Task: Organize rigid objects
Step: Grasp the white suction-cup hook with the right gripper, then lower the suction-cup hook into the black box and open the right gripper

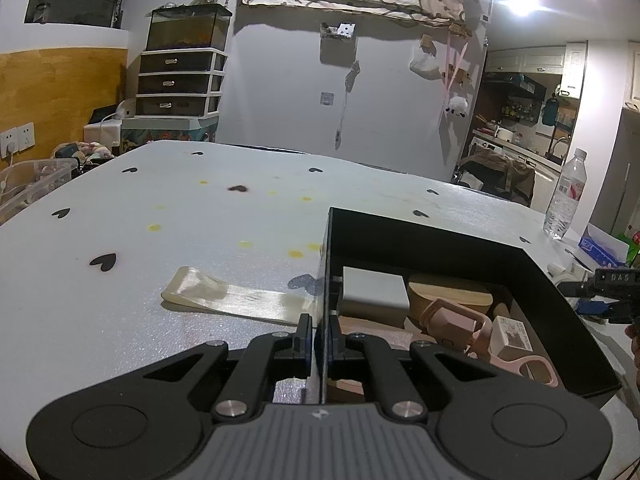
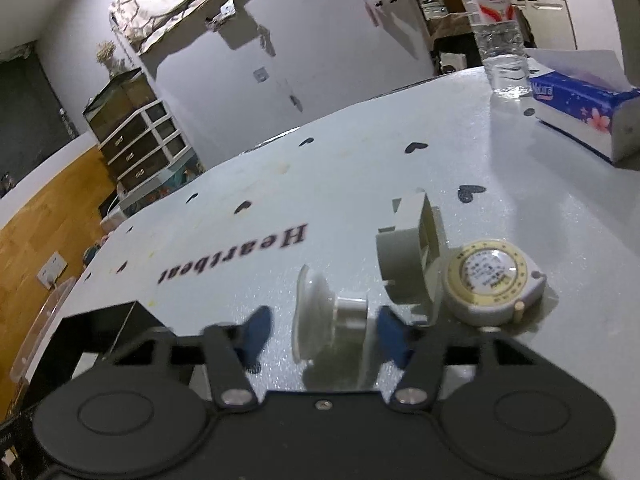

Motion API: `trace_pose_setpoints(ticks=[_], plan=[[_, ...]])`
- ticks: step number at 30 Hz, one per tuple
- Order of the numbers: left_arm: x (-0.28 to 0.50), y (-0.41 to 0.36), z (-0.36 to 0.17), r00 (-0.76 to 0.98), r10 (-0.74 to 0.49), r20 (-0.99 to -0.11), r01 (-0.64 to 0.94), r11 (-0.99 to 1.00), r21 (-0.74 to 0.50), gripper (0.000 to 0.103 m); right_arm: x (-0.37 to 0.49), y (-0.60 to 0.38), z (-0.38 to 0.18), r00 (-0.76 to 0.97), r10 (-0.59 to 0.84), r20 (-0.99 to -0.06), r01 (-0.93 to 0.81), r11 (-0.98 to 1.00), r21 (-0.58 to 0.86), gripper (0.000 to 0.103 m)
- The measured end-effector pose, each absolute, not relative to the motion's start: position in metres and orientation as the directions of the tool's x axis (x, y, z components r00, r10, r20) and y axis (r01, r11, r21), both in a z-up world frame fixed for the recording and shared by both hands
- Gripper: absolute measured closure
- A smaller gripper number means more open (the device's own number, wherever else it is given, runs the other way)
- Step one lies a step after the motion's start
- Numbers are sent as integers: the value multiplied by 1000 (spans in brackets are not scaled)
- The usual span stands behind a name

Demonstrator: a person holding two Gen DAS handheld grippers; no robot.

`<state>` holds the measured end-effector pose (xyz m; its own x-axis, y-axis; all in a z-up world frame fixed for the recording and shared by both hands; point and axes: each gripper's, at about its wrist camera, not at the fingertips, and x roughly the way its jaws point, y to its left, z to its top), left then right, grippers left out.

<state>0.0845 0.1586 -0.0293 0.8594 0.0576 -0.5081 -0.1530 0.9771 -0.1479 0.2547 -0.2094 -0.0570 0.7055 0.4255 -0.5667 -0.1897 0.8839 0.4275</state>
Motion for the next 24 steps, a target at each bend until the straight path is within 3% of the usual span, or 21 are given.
trace_pose_setpoints(ticks=[1, 10, 17, 24], plan=[[85, 159, -30, 859, 57, -508, -153, 977, -148, 96, 253, -209, -55, 706, 422, -568, -192, 887, 420, 63], [86, 158, -30, 860, 57, -507, -153, 977, -149, 96, 235, -201, -42, 698, 456, -551, -302, 886, 352, 69], [87, 159, -31, 860, 56, -507, -153, 977, -150, 96, 215, -188, -12, 680, 551, -484, -431, 834, 344, 69], [87, 159, -31, 860, 56, -507, -153, 977, -151, 96, 178, -148, 26, 528, 727, -439, -700, 665, 259, 69]])
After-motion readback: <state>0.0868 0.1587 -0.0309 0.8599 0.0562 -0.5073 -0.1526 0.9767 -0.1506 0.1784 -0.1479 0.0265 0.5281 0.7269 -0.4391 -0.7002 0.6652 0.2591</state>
